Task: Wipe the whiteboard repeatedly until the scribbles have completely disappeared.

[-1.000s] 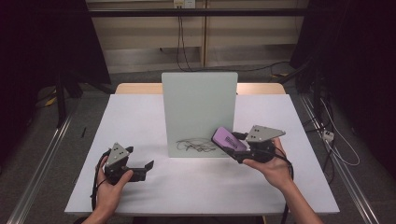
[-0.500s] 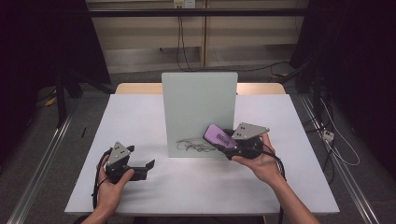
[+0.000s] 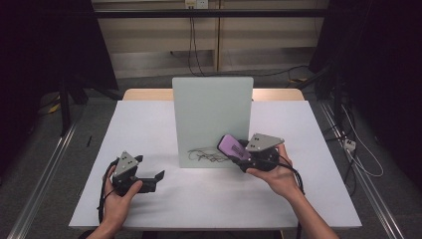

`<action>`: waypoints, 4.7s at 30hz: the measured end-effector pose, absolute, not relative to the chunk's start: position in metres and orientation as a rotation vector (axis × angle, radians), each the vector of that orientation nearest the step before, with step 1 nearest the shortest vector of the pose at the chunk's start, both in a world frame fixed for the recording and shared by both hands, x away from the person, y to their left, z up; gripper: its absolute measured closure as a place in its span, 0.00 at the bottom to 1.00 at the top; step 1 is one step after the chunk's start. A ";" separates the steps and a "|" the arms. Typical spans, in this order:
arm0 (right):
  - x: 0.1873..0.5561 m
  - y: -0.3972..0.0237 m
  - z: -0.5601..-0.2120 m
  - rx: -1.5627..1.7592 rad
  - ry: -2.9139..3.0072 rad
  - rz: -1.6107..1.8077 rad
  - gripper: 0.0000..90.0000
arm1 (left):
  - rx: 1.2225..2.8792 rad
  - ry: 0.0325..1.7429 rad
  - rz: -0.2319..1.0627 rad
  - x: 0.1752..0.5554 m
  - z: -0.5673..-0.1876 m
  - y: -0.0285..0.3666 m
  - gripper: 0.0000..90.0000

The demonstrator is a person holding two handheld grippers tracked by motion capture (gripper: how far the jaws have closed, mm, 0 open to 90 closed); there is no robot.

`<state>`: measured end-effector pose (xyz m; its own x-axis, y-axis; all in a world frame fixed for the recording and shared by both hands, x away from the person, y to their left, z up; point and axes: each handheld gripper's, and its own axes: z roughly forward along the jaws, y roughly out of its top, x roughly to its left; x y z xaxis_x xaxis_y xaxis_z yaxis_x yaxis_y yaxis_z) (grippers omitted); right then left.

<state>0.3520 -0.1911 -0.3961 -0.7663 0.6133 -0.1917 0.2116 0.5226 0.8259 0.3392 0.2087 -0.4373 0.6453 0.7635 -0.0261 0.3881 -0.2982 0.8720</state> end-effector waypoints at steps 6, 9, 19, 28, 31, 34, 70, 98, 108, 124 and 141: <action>0.350 -0.191 -0.399 0.674 2.293 1.145 0.46 | 1.915 0.907 0.497 0.339 -0.437 0.210 0.06; 0.350 -0.189 -0.401 0.678 2.293 1.151 0.46 | 1.916 0.906 0.497 0.339 -0.437 0.209 0.06; 0.351 -0.178 -0.408 0.664 2.314 1.140 0.46 | 1.920 0.904 0.497 0.339 -0.438 0.207 0.06; 0.355 -0.172 -0.411 0.691 2.337 1.184 0.46 | 1.917 0.904 0.500 0.339 -0.437 0.209 0.06; 0.357 -0.171 -0.412 0.706 2.348 1.213 0.46 | 1.920 0.904 0.497 0.339 -0.437 0.209 0.06; 0.358 -0.168 -0.412 0.706 2.355 1.221 0.47 | 1.921 0.901 0.498 0.339 -0.438 0.208 0.06; 0.362 -0.166 -0.405 0.653 2.375 1.201 0.46 | 1.921 0.908 0.500 0.338 -0.438 0.209 0.06; 0.362 -0.148 -0.416 0.631 2.426 1.178 0.46 | 1.923 0.903 0.508 0.338 -0.438 0.209 0.06; 0.361 -0.172 -0.403 0.671 2.353 1.182 0.46 | 1.917 0.906 0.506 0.337 -0.437 0.210 0.06; 0.353 -0.184 -0.412 0.681 2.335 1.150 0.46 | 1.913 0.909 0.487 0.338 -0.438 0.209 0.06; 0.358 -0.150 -0.421 0.606 2.390 1.146 0.46 | 1.935 0.895 0.476 0.338 -0.439 0.205 0.06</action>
<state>0.3580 -0.1502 -0.4210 -0.8169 0.5475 -0.1813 0.2016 0.5656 0.7997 0.3382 0.2048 -0.4387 0.6605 0.7502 -0.0307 0.3936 -0.3111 0.8650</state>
